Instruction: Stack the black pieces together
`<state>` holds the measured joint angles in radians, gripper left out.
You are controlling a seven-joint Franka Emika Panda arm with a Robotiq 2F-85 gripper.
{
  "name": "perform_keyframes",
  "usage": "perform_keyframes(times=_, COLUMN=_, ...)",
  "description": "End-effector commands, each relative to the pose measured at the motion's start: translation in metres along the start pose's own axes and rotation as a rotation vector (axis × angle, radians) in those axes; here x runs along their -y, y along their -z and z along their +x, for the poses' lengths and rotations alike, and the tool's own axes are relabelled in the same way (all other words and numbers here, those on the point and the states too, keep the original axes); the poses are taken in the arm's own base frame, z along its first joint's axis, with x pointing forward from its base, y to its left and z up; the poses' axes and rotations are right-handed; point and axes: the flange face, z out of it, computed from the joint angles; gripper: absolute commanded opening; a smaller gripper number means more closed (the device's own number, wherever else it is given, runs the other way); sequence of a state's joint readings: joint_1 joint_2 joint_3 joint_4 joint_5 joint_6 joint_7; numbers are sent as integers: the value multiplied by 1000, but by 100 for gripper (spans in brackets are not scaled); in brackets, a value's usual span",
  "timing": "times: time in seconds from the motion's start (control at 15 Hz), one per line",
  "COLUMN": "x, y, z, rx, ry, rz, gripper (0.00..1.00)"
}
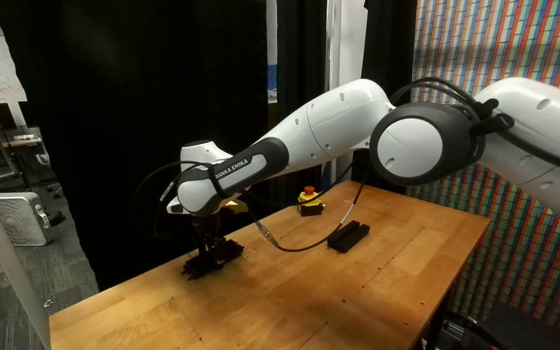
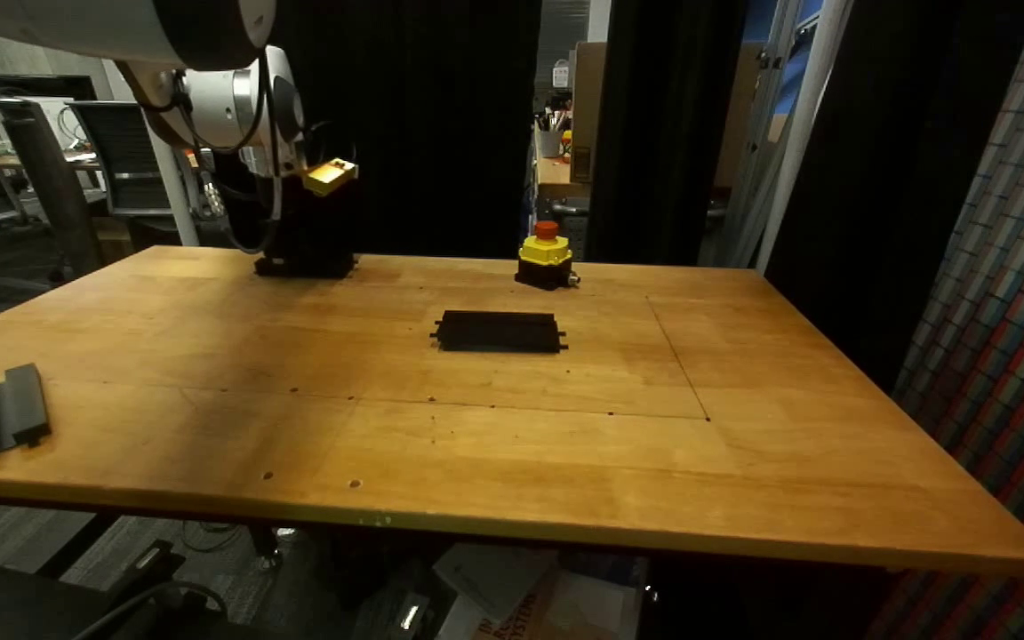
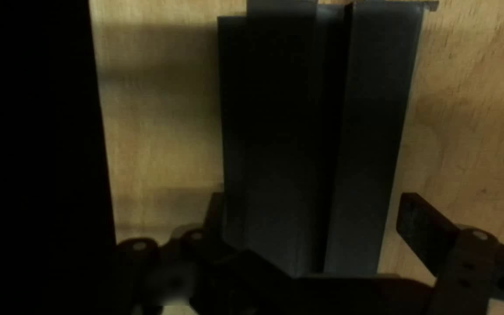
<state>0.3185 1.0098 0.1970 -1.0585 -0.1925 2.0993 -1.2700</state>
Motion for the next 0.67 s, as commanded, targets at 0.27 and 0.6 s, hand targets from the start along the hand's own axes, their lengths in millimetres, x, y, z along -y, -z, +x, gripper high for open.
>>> perform_keyframes(times=0.27, x=-10, y=10, z=3, rx=22, ry=-28, rz=-31, gripper=100)
perform_keyframes(times=0.6, x=-12, y=6, z=1, rx=29, ry=-47, rz=-32, gripper=100)
